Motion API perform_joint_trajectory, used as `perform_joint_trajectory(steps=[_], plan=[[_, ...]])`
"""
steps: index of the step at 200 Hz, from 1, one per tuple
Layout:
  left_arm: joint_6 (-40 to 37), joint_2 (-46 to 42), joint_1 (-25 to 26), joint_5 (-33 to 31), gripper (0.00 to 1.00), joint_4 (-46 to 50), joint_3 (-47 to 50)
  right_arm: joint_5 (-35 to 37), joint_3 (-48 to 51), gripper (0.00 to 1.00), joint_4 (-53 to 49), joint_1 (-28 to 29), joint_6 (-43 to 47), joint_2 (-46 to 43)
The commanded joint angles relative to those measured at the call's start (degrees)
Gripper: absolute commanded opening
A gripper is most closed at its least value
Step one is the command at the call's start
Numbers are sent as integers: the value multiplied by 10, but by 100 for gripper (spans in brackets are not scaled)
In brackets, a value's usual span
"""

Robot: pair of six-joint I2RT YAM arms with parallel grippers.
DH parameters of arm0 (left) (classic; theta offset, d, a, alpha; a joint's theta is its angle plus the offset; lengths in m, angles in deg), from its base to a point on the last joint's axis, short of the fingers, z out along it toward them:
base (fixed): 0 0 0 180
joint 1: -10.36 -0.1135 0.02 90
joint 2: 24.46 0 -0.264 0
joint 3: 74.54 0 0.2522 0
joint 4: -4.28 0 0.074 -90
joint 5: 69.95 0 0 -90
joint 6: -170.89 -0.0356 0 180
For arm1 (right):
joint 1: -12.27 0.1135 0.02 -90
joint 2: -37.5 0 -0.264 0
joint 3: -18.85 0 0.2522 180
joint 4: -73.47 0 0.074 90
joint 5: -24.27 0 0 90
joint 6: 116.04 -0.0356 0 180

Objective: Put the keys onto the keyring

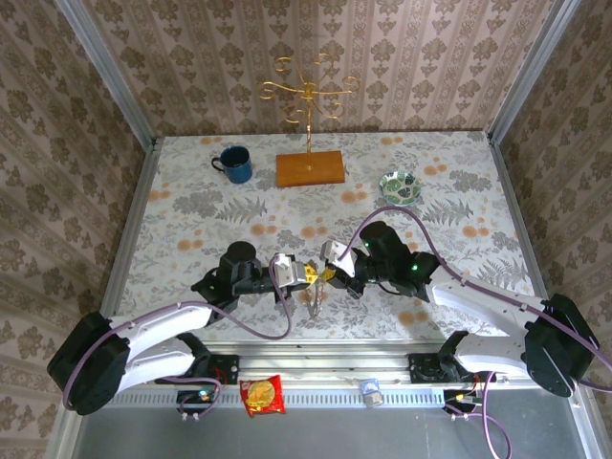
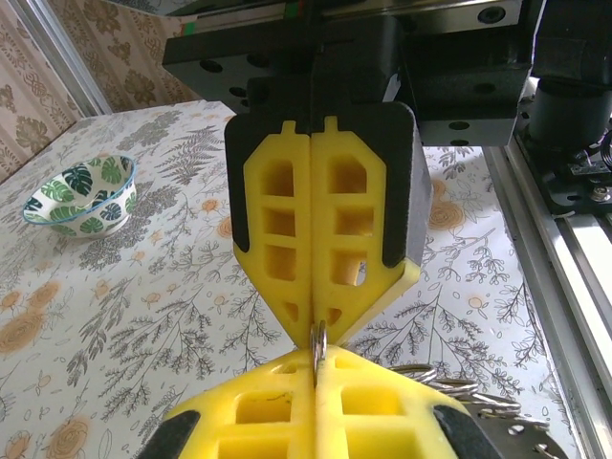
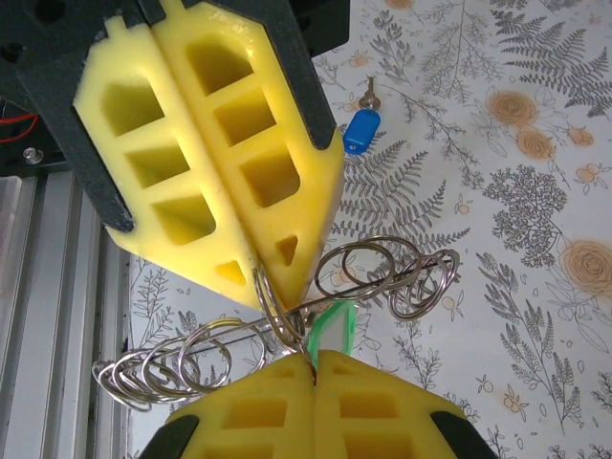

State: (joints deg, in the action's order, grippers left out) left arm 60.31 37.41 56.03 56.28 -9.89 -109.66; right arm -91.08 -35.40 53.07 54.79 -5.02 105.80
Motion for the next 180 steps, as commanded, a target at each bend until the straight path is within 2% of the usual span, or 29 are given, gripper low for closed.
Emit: perform_joint_trajectory(steps=[1, 35, 60, 84, 111, 180], plan=[[17, 3, 0, 23, 0, -61, 6, -13, -4, 0, -3, 3, 5, -2], [37, 17, 0, 32, 0, -113, 13, -33, -12, 1, -1, 3, -7, 12], [39, 25, 0, 32, 0, -125, 17, -24, 1, 19, 13, 2, -12, -15], [46, 30, 0, 34, 0, -138, 22, -3, 27, 25, 33, -1, -12, -58], [51, 34, 0, 37, 0, -148, 24, 1, 46, 26, 60, -2, -16, -82], [62, 41, 0, 50, 0, -170, 26, -12, 44, 23, 85, -1, -26, -54]])
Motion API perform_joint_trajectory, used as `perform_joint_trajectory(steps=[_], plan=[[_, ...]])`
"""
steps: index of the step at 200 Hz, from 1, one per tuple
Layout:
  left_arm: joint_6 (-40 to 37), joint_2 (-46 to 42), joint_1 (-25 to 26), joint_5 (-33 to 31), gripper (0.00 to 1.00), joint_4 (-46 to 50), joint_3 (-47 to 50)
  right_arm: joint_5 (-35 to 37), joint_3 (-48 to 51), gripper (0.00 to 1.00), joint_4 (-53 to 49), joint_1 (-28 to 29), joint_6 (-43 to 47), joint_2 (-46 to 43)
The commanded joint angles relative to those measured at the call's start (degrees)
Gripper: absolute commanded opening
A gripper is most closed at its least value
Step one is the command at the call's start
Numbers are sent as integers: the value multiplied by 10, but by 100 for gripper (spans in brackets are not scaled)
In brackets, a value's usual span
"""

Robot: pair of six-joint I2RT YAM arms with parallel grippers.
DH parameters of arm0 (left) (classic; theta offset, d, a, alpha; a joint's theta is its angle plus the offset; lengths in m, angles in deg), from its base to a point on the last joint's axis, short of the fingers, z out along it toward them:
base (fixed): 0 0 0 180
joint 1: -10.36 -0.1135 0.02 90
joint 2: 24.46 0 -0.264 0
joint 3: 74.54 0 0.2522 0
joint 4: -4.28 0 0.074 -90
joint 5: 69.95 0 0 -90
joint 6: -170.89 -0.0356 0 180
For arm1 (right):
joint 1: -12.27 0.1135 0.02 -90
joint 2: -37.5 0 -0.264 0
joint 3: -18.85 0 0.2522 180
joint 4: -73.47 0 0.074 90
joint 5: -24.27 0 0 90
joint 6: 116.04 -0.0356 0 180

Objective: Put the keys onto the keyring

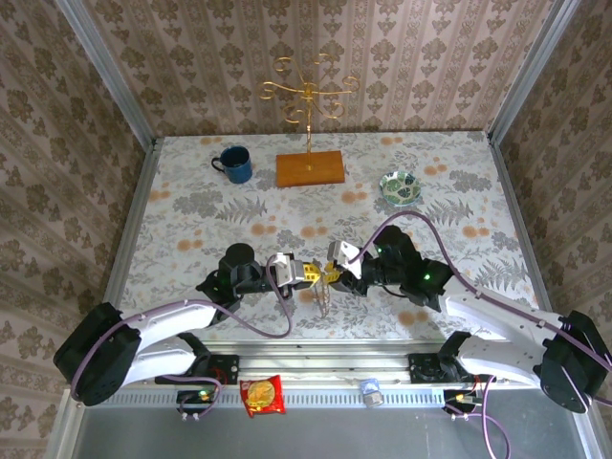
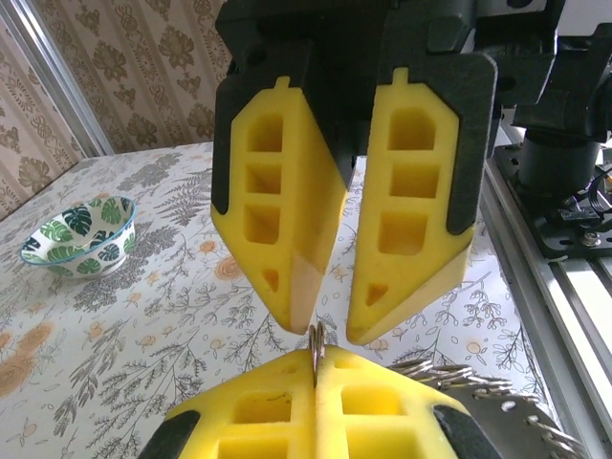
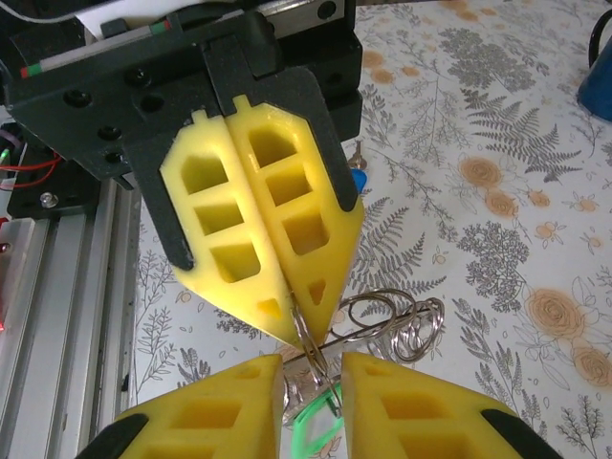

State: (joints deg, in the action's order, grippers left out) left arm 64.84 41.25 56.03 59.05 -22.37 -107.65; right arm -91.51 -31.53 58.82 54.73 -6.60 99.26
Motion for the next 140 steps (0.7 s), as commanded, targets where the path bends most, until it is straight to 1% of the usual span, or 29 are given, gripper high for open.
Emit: perform_joint_trajectory(steps=[1, 27, 42, 52, 72, 83, 89, 99, 112, 140], plan=[[17, 3, 0, 22, 0, -45, 6, -8, 6, 23, 29, 0, -10, 11], [24, 8, 0, 21, 0, -65, 11, -13, 3, 22, 43, -1, -14, 25], [27, 10, 0, 21, 0, -74, 15, -16, 1, 19, 44, -1, -14, 33], [29, 11, 0, 23, 0, -81, 16, -19, 1, 15, 46, -1, -13, 37], [32, 12, 0, 19, 0, -87, 19, -24, -2, 0, 43, -1, -11, 42], [33, 11, 0, 7, 0, -85, 20, -24, -7, 0, 33, -1, -7, 42], [34, 10, 0, -1, 5, -81, 20, -24, -11, 0, 27, -1, -3, 42], [30, 7, 0, -10, 11, -69, 20, -23, -19, 0, 12, 0, 4, 43], [15, 1, 0, -16, 19, -31, 12, -22, -34, 0, -16, -1, 18, 46], [-19, -7, 3, -18, 20, 52, -11, -17, -69, 0, -79, 5, 53, 56]])
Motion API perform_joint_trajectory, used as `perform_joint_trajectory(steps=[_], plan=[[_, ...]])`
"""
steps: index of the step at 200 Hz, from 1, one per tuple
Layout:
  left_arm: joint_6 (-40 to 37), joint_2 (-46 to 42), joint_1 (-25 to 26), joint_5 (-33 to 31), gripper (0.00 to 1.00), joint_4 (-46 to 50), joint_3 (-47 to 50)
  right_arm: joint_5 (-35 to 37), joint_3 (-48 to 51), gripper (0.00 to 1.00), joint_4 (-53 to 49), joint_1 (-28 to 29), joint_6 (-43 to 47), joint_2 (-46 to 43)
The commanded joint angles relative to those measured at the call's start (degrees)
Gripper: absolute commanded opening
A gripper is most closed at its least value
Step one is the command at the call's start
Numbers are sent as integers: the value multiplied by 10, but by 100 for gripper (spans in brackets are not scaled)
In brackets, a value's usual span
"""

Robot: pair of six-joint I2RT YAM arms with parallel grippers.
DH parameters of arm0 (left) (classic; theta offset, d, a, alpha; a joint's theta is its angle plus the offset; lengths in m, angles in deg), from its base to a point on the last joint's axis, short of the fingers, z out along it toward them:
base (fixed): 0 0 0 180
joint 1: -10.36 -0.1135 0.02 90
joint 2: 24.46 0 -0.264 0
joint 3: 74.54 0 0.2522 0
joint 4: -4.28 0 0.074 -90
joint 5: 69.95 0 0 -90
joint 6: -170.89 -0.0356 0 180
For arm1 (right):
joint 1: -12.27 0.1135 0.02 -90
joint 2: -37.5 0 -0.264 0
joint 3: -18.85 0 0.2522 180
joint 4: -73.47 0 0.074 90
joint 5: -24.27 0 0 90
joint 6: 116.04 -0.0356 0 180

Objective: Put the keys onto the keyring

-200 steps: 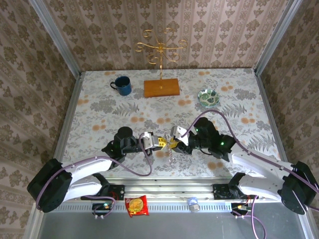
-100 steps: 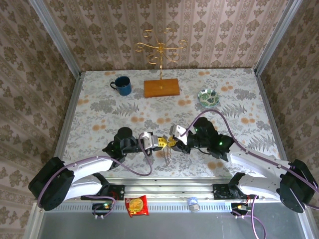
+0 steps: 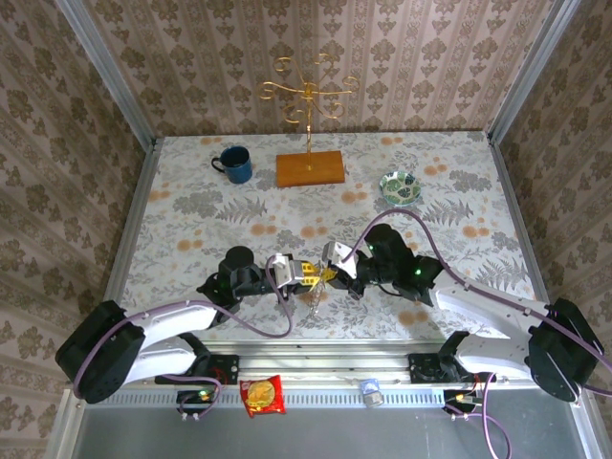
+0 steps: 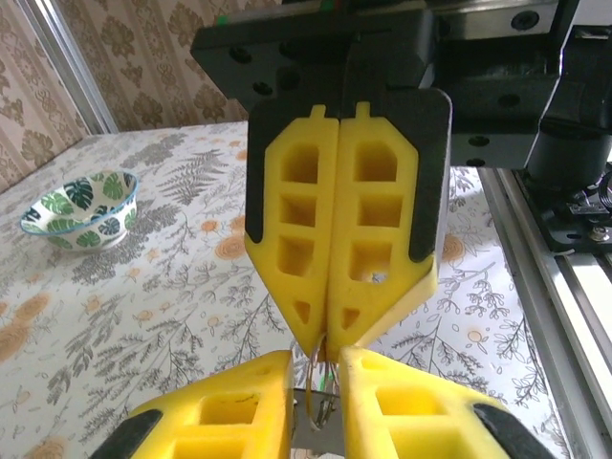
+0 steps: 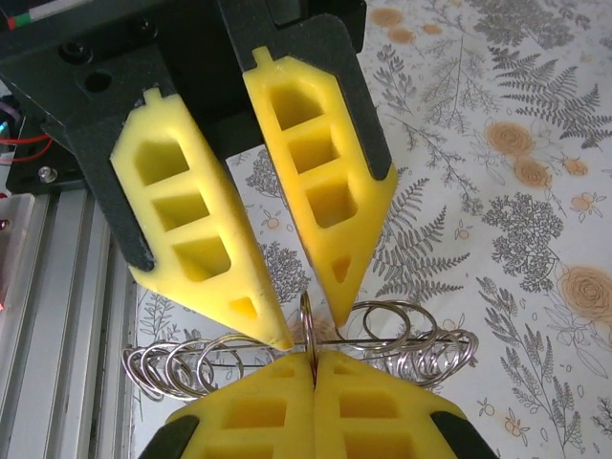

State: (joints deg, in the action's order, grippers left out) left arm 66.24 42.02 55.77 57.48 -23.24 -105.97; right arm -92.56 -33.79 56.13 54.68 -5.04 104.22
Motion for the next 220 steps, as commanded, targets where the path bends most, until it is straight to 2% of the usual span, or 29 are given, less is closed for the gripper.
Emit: perform_joint_trajectory(steps=[1, 7, 44, 84, 100, 122, 141, 193, 220], plan=[[-34, -15, 6, -2, 20, 63, -29, -7, -48, 0, -55, 6, 39, 7], [-40, -17, 6, -19, 20, 79, -33, -5, -55, 0, -68, 7, 46, 9], [-91, -30, 9, -27, 18, 179, -68, 17, -101, 0, -147, 28, 94, 26], [-130, -33, 9, -28, 0, 254, -97, 2, -132, 0, -165, 40, 105, 31], [-130, -42, 9, -28, 0, 250, -92, 7, -114, 1, -134, 38, 90, 17], [-121, -54, 9, -25, 0, 232, -79, 10, -71, 23, -80, 19, 51, -4], [-112, -61, 9, -22, 0, 212, -69, 14, -39, 30, -46, 6, 26, -13], [-104, -61, 9, -15, 0, 180, -54, 19, -18, 31, -25, 4, 7, 4], [-102, -57, 9, -16, 0, 177, -54, 20, -21, 24, -24, 3, 9, 14]])
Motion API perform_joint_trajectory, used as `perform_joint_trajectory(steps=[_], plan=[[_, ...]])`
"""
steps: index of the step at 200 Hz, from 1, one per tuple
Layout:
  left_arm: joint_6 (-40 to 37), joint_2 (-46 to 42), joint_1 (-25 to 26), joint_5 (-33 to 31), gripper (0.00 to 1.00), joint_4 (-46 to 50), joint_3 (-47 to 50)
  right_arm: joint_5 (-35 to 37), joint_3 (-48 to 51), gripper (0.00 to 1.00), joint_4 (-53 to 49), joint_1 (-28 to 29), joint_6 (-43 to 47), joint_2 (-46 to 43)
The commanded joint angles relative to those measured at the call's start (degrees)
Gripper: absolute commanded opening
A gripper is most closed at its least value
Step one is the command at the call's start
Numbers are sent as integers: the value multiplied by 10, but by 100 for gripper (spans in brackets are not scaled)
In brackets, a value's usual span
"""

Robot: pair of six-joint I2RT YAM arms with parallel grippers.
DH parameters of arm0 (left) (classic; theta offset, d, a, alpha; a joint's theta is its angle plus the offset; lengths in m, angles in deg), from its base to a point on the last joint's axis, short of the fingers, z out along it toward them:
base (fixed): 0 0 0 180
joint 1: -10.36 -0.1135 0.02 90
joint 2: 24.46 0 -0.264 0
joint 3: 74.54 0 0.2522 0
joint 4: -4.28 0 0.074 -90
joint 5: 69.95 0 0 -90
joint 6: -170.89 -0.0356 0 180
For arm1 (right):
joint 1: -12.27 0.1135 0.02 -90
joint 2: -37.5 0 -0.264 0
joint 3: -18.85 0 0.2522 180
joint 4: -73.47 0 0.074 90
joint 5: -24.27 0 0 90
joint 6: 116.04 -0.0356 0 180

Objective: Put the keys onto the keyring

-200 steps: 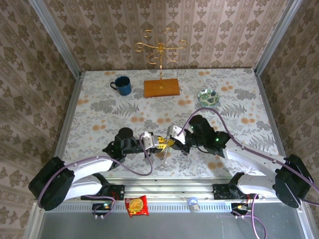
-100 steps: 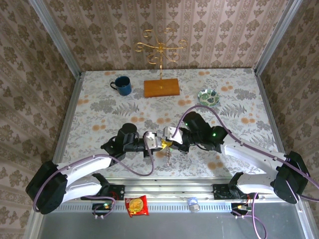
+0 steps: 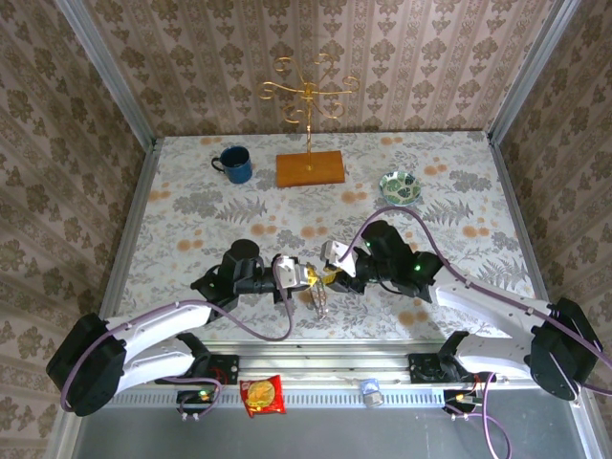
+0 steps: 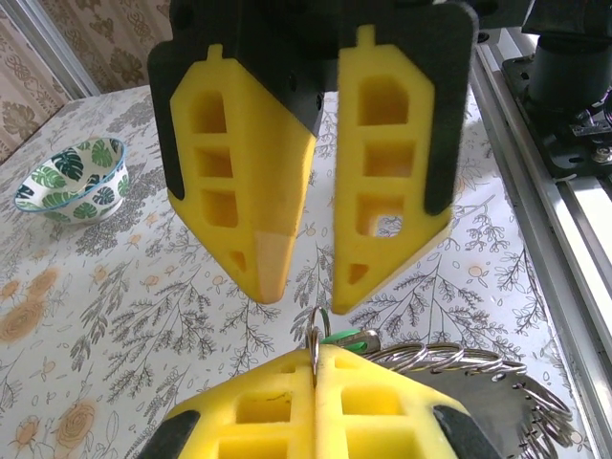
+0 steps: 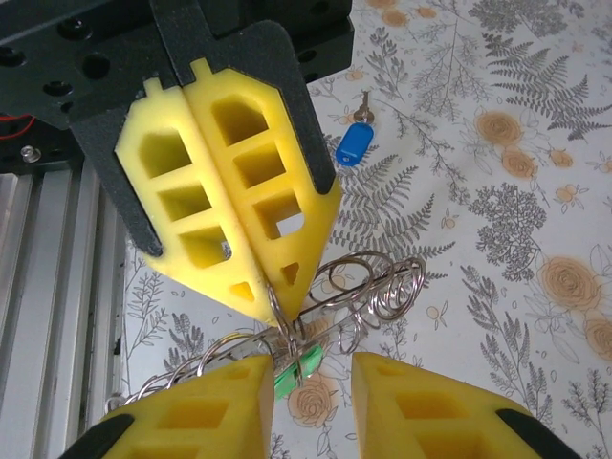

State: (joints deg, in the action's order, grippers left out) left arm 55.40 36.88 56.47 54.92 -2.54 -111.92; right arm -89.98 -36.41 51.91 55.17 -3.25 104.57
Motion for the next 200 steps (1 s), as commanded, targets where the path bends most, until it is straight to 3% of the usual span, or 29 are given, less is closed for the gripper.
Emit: perform_joint_trajectory(steps=[1, 70, 159, 181, 200], plan=[[7, -6, 2, 10, 0, -30, 6, -6, 5, 24, 18, -2, -9, 10], [12, -6, 2, 11, 0, -44, 10, -14, 4, 0, 2, -2, -6, 8], [53, 13, 1, 50, 0, -122, 20, -14, 11, 0, 22, -3, -11, 37], [53, 15, 1, 49, 0, -124, 25, -12, 29, 16, 45, -7, -22, 10], [56, 18, 1, 47, 0, -133, 30, -15, 49, 23, 68, -9, -24, -17]])
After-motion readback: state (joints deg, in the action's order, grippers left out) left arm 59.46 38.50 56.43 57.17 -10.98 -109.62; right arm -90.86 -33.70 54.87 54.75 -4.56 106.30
